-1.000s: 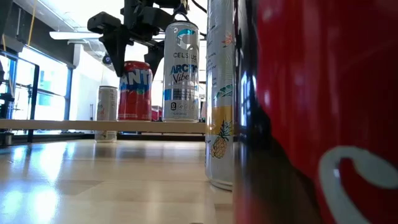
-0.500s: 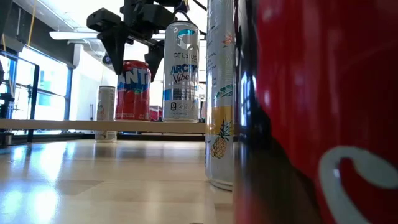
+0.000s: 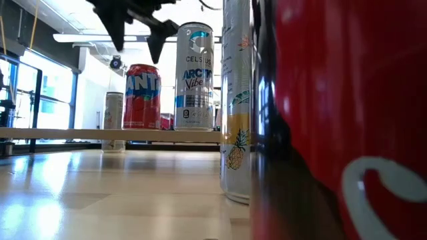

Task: Place canned beverage on shelf
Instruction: Put the top white yellow soda can on the shelf

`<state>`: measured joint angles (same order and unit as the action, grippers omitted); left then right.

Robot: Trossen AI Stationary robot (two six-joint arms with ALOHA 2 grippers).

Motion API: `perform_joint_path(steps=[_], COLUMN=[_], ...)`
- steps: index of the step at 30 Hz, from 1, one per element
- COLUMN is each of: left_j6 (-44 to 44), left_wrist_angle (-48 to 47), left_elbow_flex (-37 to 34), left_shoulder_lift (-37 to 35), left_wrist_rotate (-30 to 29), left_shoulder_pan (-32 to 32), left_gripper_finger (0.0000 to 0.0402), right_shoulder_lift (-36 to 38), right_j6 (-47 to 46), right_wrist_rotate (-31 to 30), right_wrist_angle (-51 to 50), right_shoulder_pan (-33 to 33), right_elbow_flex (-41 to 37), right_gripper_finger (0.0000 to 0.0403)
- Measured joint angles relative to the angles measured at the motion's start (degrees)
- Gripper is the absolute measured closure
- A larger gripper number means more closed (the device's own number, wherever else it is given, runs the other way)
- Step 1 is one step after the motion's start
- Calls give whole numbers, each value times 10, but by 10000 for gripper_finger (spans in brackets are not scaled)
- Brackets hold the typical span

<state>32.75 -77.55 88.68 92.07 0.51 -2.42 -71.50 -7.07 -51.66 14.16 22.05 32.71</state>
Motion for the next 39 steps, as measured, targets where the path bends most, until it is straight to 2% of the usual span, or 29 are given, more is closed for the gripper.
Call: perform_joint_path(steps=[6,12,16,21,24,27,32,39], left_j6=[-100,-229,-276,-355,-370,-371,-348,-346], left_wrist_angle=[-52,-46,-37,-36,-33,-14,15,47], left_elbow_flex=[1,-5,-32,-75,-95,-108,-111,-111], left_shoulder_lift=[-86,-171,-194,-190,-179,-168,-140,-94], left_wrist_rotate=[-56,-124,-145,-218,-240,-222,-123,-40], left_shoulder_pan=[15,-21,-73,-163,-217,-281,-384,-462], left_gripper_finger=[48,48,48,48,48,48,48,48], right_shoulder_lift=[0,0,0,0,0,0,0,0], right_j6=[0,0,0,0,0,0,0,0], right_wrist_rotate=[0,0,0,0,0,0,0,0], right_wrist_angle=[-1,-1,-1,-1,-1,-1,-2,-1], right_shoulder_pan=[0,0,0,0,0,0,0,0], right_elbow_flex=[0,0,0,0,0,0,0,0], right_gripper_finger=[9,9,9,9,9,9,9,9])
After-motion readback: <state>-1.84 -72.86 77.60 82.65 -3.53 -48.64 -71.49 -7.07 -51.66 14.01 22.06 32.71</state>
